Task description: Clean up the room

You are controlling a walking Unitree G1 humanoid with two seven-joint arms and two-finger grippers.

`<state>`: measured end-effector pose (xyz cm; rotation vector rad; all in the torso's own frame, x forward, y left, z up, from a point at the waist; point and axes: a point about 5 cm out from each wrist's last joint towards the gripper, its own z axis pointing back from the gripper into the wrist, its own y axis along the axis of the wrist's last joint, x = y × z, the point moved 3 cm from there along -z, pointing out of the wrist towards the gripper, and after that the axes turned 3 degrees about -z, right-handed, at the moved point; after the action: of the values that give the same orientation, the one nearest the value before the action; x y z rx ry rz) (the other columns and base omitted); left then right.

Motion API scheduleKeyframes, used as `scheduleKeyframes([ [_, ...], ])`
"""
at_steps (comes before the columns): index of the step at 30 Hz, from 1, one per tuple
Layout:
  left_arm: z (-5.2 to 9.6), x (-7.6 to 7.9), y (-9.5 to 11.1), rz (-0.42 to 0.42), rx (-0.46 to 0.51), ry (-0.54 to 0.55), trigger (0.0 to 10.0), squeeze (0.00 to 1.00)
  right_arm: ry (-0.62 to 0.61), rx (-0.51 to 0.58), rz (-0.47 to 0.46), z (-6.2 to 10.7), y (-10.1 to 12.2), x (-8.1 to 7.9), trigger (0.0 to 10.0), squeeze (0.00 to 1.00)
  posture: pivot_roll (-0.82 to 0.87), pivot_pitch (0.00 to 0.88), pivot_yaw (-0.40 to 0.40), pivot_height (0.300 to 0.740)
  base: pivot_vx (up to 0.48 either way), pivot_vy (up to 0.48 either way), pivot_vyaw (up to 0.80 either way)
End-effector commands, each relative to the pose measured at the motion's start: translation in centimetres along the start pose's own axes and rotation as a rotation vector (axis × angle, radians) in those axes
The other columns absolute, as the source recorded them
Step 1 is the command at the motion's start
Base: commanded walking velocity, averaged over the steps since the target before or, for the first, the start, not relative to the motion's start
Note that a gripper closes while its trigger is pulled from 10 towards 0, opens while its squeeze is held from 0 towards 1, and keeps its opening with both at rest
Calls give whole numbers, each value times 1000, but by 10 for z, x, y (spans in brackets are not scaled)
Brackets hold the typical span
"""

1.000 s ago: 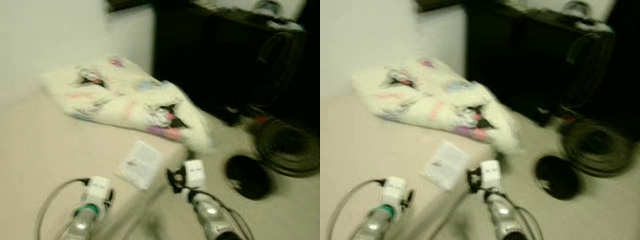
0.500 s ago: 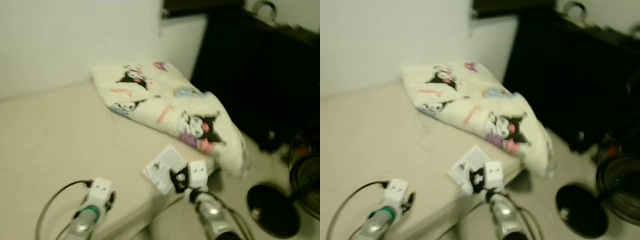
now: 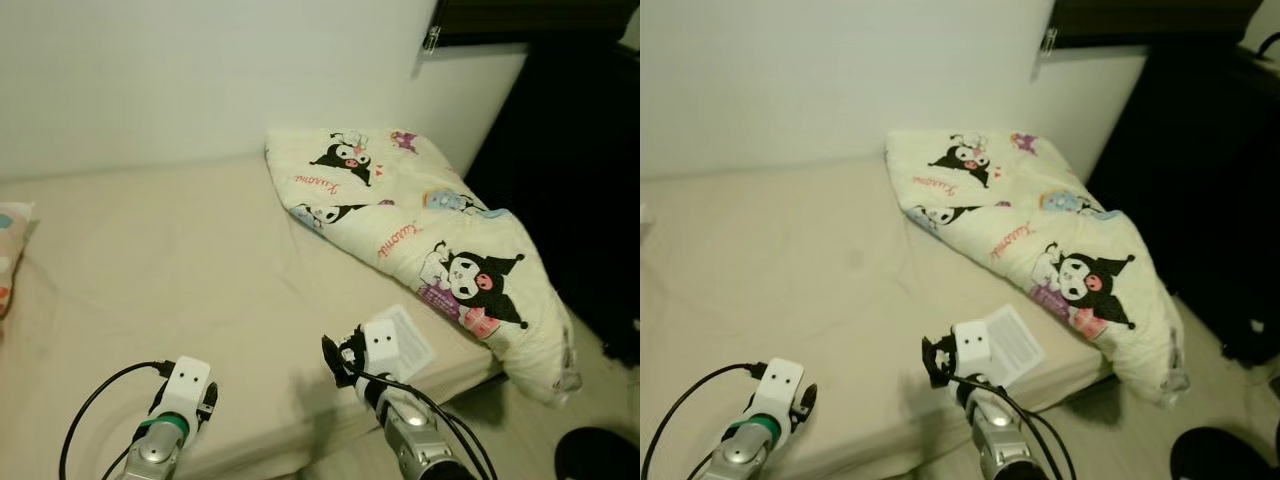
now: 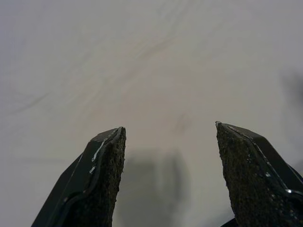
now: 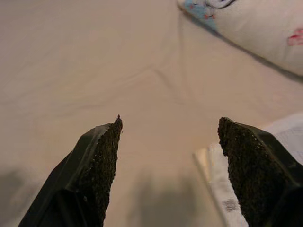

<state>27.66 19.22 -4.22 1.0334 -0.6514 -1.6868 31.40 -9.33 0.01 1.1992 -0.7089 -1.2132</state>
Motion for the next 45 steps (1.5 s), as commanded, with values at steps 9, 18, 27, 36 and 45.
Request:
scheduleKeyframes([
  [9,0,2,-1,-33,-6,2,10000,0,-4,-7,-25,1,-3,-1,10000,0,95,0,-23,740,409,0,0],
  [18,0,3,-1,-29,-10,4,10000,0,9,-8,1,1,-3,-1,10000,0,94,0,-25,740,450,0,444],
  [27,0,3,1,-5,1,3,10000,0,-1,-1,-20,1,-1,0,10000,0,93,0,-25,740,192,0,172],
  [36,0,2,1,-10,1,7,10000,0,-2,2,-28,2,-3,0,10000,0,92,1,-25,740,0,0,0],
  [45,0,2,2,-9,6,9,10000,0,-1,4,-30,2,-2,0,10000,0,94,0,-23,740,0,0,0],
])
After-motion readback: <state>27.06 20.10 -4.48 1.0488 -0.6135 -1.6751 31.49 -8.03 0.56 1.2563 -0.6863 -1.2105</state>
